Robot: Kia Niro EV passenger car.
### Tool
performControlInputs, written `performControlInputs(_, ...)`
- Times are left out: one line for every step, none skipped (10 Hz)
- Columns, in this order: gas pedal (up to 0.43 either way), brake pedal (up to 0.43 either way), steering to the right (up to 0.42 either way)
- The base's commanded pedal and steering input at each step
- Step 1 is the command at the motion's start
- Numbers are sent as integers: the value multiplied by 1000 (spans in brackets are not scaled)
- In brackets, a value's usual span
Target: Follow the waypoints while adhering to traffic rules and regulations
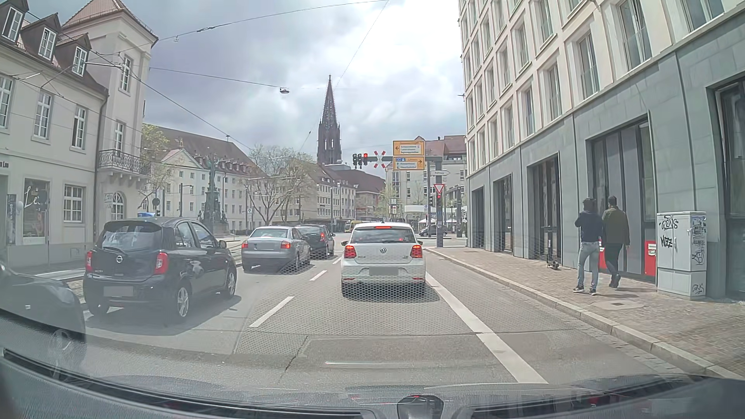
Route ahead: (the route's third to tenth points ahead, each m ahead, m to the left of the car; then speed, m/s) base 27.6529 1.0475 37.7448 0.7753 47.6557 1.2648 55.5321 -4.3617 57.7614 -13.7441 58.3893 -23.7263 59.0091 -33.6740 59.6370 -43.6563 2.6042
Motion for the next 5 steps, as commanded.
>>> performControlInputs(0, 244, -15)
performControlInputs(0, 244, -15)
performControlInputs(0, 244, -16)
performControlInputs(0, 244, -15)
performControlInputs(0, 244, -16)
